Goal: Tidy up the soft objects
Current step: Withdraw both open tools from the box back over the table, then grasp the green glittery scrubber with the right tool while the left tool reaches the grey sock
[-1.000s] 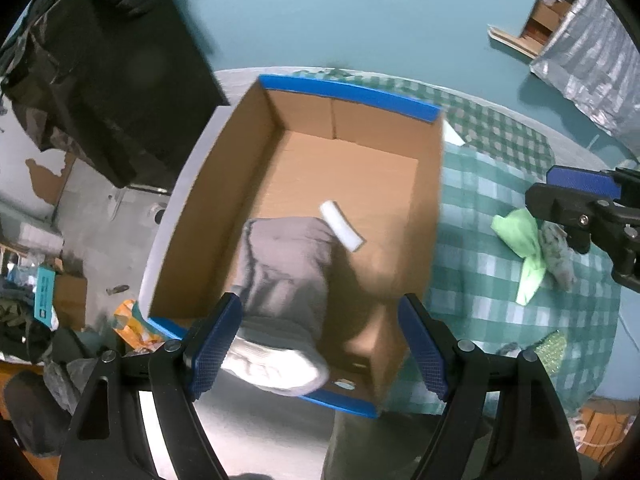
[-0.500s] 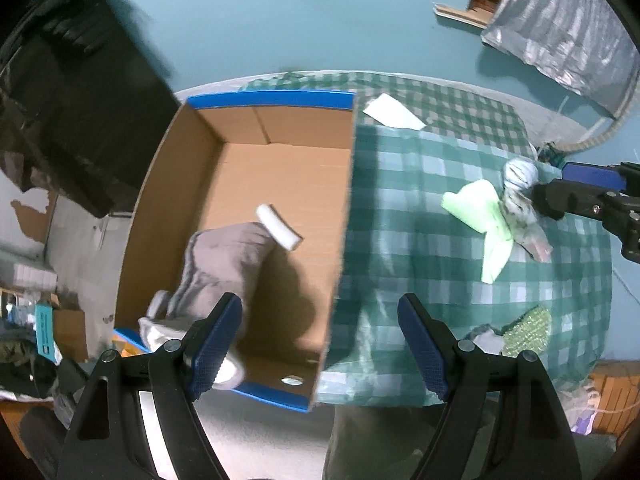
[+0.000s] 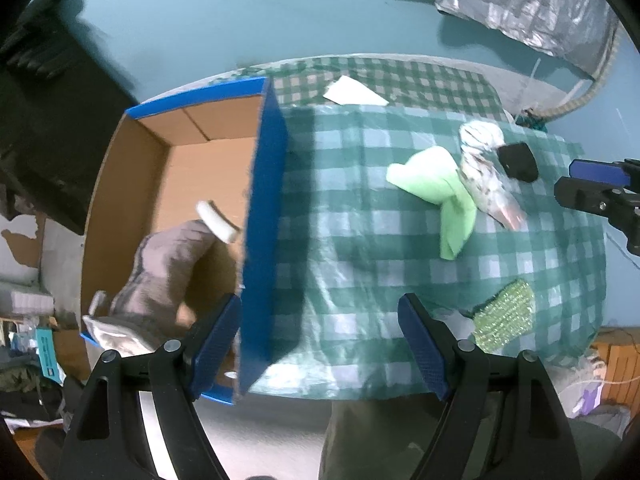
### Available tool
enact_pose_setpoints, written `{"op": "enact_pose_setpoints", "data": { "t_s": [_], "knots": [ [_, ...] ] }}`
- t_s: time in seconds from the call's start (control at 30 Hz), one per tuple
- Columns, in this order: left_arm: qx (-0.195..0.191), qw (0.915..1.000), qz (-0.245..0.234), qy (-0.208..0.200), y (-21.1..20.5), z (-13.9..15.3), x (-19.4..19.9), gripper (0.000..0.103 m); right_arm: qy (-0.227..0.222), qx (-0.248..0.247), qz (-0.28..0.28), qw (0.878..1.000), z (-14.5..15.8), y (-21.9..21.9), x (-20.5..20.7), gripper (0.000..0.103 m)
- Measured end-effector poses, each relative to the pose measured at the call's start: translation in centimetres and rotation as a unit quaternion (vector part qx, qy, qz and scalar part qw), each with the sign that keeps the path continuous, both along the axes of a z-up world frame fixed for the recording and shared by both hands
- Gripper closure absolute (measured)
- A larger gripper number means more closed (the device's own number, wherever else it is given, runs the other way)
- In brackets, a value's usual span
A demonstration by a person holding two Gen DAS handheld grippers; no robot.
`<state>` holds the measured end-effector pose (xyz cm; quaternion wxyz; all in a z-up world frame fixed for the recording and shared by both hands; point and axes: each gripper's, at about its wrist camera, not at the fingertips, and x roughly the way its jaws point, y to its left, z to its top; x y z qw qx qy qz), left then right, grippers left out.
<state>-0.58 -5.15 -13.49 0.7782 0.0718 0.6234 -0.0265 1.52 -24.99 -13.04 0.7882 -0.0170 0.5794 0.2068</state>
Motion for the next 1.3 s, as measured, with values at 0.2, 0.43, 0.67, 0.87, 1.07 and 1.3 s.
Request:
{"op": "enact_pose_setpoints", "data": {
  "t_s": [0.2,0.43,0.67,0.87,1.07,1.3],
  "knots": [
    [0.000,0.9995,-0.027,0.013,-2.4,-1.2,-1.1,0.021,0.019,-0.003,-0.011,1.000,-1.9,-1.8,-1.7,0.049],
    [0.003,0.9979,-0.059,0.026,-4.3,-2.5,-2.2,0.021,0.046,0.000,-0.039,0.998,-4.8,-3.3,-3.9,0.041],
    [0.002,0.9949,-0.097,0.030,-5.7,-4.2,-3.1,0.020,0.073,-0.011,-0.050,0.996,-8.6,-3.4,-6.4,0.038],
    [-0.006,0.9919,-0.123,0.031,-6.5,-5.8,-3.8,0.020,0.092,-0.018,-0.056,0.994,-11.7,-2.9,-8.1,0.038],
    [-0.008,0.9893,-0.142,0.032,-7.3,-7.3,-4.2,0.019,0.095,-0.031,-0.058,0.993,-14.0,-2.2,-9.1,0.038],
    [-0.017,0.9873,-0.154,0.036,-7.8,-8.5,-4.4,0.019,0.092,-0.052,-0.061,0.993,-16.1,-1.7,-9.8,0.038]
  ]
}}
